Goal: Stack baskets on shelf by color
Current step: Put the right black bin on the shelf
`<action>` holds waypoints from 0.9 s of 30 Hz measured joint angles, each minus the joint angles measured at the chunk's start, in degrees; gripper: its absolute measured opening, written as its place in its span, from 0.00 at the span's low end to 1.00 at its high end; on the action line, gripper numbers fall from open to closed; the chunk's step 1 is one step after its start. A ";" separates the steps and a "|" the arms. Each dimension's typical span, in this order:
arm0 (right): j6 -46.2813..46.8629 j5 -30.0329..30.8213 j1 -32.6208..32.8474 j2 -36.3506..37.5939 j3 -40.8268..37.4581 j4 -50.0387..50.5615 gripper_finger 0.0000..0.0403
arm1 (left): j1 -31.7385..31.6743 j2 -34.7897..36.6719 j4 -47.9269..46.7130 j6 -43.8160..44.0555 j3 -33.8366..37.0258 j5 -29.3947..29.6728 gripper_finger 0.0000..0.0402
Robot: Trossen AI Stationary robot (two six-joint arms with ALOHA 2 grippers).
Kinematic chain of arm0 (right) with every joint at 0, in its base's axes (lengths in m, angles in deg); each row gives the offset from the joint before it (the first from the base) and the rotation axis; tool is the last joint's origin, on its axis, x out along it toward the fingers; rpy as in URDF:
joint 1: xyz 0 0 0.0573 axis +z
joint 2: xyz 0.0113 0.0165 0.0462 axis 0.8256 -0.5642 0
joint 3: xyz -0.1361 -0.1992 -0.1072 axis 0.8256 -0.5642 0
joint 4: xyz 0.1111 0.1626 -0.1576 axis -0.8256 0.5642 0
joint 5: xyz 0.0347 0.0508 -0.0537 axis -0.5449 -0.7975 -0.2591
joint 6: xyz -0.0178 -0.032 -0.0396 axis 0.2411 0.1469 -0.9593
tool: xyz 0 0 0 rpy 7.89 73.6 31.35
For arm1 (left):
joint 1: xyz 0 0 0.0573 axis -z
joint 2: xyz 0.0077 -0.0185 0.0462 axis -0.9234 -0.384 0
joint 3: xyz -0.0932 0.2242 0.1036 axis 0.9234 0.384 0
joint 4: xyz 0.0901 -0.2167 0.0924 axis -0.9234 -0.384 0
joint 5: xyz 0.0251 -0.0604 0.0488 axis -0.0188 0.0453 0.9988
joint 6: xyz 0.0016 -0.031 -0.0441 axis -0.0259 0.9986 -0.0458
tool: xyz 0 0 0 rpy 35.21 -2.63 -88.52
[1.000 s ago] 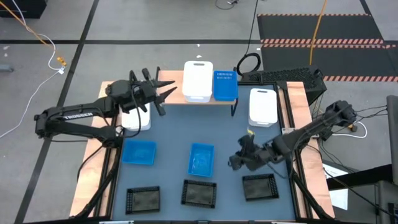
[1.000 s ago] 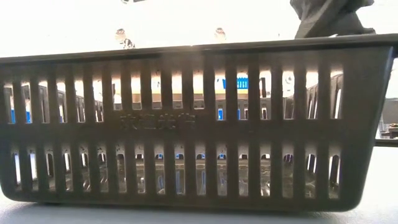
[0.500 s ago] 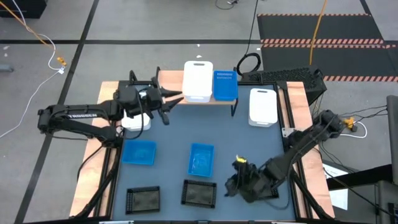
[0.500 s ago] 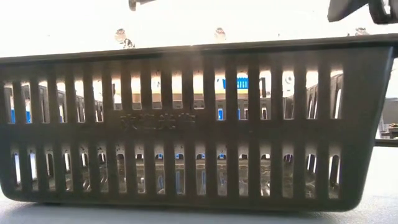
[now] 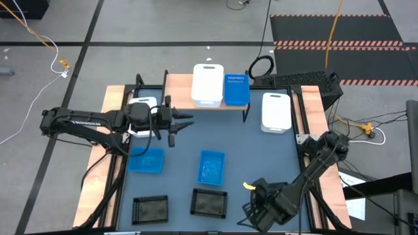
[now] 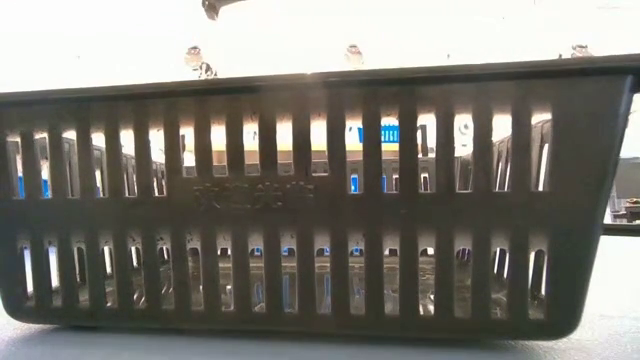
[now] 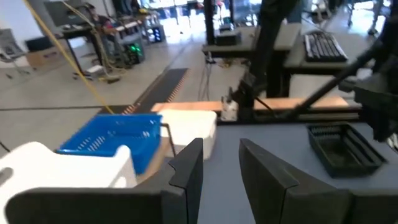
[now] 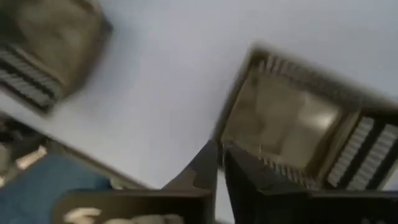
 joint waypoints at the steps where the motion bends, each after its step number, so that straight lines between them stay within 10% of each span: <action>1: 0.45 -0.67 0.00 0.27 -0.73 -1.02 0.10 | 0.39 0.00 -0.60 0.01 0.00 0.03 0.26; 15: 3.84 -4.05 -2.84 0.60 -16.07 -18.65 0.45 | 2.18 0.81 -5.74 -1.33 0.07 16.32 0.26; 22: 1.50 -9.94 -3.98 0.56 -21.37 -19.82 0.36 | 2.18 1.25 -9.25 -1.46 0.07 22.84 0.26; 27: -5.22 -12.61 -4.79 2.56 -20.69 -22.74 0.10 | 2.18 1.40 -11.31 -1.41 0.07 26.86 0.26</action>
